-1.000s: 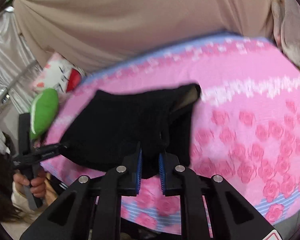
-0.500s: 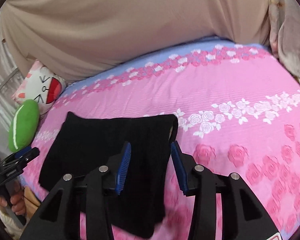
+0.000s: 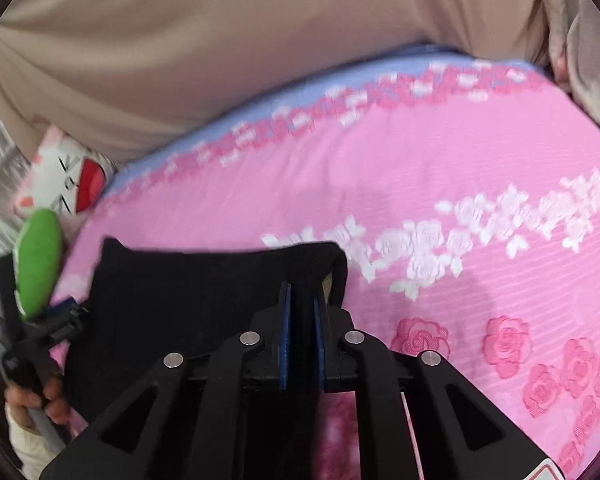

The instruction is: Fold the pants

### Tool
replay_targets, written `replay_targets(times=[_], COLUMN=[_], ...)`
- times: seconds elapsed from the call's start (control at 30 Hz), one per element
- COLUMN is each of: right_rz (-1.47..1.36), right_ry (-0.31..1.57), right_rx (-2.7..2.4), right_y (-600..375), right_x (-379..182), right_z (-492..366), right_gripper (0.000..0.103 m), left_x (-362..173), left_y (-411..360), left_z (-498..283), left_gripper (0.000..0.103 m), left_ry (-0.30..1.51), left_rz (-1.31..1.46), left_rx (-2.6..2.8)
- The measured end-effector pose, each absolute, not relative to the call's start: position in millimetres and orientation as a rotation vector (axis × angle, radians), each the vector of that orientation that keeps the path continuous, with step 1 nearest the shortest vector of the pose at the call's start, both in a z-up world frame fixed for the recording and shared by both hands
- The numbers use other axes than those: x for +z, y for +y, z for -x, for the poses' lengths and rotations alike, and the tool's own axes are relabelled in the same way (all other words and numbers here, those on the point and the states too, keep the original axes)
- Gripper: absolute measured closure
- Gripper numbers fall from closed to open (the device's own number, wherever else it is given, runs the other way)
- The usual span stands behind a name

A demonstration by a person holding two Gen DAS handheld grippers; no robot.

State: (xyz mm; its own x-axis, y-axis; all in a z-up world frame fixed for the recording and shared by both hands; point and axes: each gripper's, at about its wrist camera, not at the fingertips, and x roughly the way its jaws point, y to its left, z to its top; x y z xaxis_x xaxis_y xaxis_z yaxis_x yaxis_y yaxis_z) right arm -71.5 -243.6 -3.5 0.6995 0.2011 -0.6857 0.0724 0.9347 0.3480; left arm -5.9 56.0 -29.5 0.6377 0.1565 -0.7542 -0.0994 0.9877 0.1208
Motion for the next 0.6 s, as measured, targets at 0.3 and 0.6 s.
replay_targets(times=[0.3,0.6], right_rz=[-0.249,-0.179], right_ry=[0.817,0.773], right_rx=[0.152,0.169], right_y=[-201,-177], right_x=[5,33], right_z=[104,150], right_gripper=[0.090,0.089], left_x=[-16,-22], left_y=[52,58], left_z=[34,47], left_gripper=[0.022,0.022], left_ry=[0.847,0.870], left_rz=[-0.075,-0.058], left_rx=[0.115,0.109])
